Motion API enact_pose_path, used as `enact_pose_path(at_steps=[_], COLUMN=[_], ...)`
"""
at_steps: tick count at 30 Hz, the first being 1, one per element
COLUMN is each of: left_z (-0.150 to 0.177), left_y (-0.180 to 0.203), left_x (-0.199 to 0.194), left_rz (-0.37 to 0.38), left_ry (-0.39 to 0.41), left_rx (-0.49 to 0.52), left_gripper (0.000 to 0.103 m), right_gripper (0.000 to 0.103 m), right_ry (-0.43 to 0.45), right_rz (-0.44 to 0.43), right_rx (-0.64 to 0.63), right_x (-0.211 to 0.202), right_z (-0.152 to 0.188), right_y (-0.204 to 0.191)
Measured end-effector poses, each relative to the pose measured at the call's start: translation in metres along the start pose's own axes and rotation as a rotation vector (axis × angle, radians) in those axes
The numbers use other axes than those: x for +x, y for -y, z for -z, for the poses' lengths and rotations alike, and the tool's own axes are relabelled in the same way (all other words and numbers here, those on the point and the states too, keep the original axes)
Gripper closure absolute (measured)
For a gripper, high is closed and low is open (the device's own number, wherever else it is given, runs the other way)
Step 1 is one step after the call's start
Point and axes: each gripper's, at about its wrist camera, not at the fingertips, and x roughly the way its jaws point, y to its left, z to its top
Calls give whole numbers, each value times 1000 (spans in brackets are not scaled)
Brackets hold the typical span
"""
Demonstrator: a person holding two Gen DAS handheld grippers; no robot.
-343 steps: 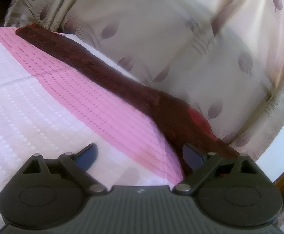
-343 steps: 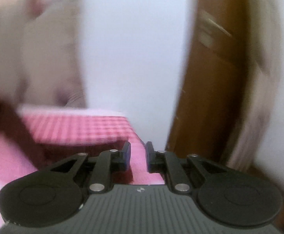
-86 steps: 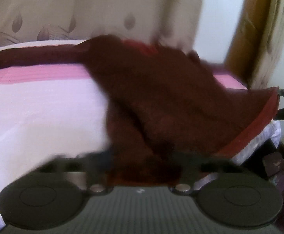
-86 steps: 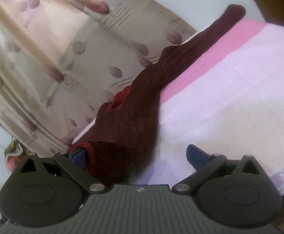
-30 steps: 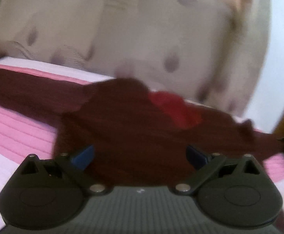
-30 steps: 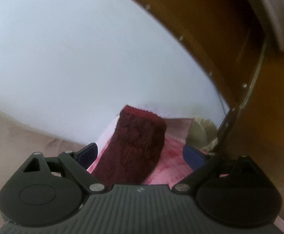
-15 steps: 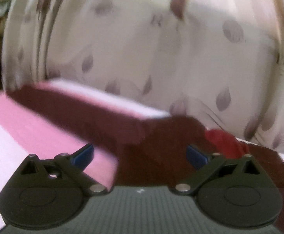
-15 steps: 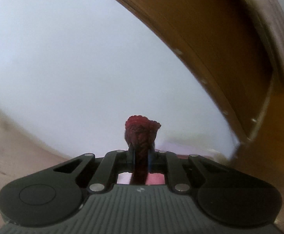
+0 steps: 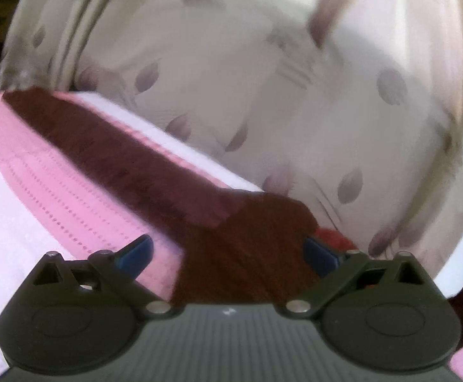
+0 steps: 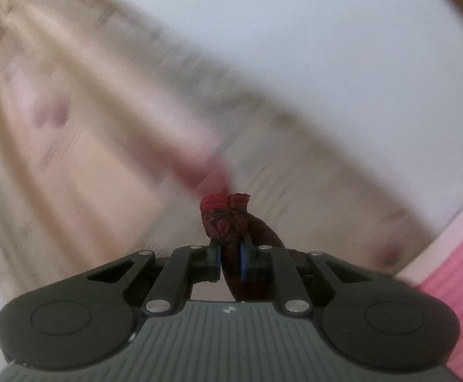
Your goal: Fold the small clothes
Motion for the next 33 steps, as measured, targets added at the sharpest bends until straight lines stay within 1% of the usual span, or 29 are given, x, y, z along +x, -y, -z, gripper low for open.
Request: enact_pose_path(at_steps=[2, 4, 7, 12, 15, 18, 19, 20, 28, 32, 33], left_z=[-2, -3, -3, -1, -3, -5, -6, -6, -6, -6, -6], left_y=[-8, -12, -12, -8, -13, -18, -19, -20, -23, -23, -23], left_x=[3, 6, 4, 1, 3, 5, 6, 6, 7, 7, 7], left_rz=[-3, -11, -17, -9, -9, -9, -10, -10, -9, -10, -10], left_ry=[-17, -31, -18, 7, 0, -18, -22, -26, -29, -28, -28], left_rx=[-51, -81, -77, -56, -83, -118, -128, -135, -152, -156, -157], left_gripper=[2, 2, 2, 2, 2, 2, 2, 2, 2, 1, 1], right_gripper=[87, 87, 87, 87, 87, 87, 87, 87, 86, 85, 83], right_ry=[-55, -105, -179, -290, -357, -396, -423, -423, -519, -541, -544], right_rz=[-43, -64, -84, -68, -45, -30, -17, -17, 18, 21, 21], right_rx=[19, 30, 91, 96, 72, 37, 25, 25, -3, -34, -41], right_x=[21, 42, 69, 102, 119, 126, 133, 133, 149, 149, 150], right_z=[27, 57, 107, 176, 214, 243, 260, 260, 310, 321, 323], right_y=[-19, -32, -50, -68, -74, -79, -82, -82, -71, -71, -71])
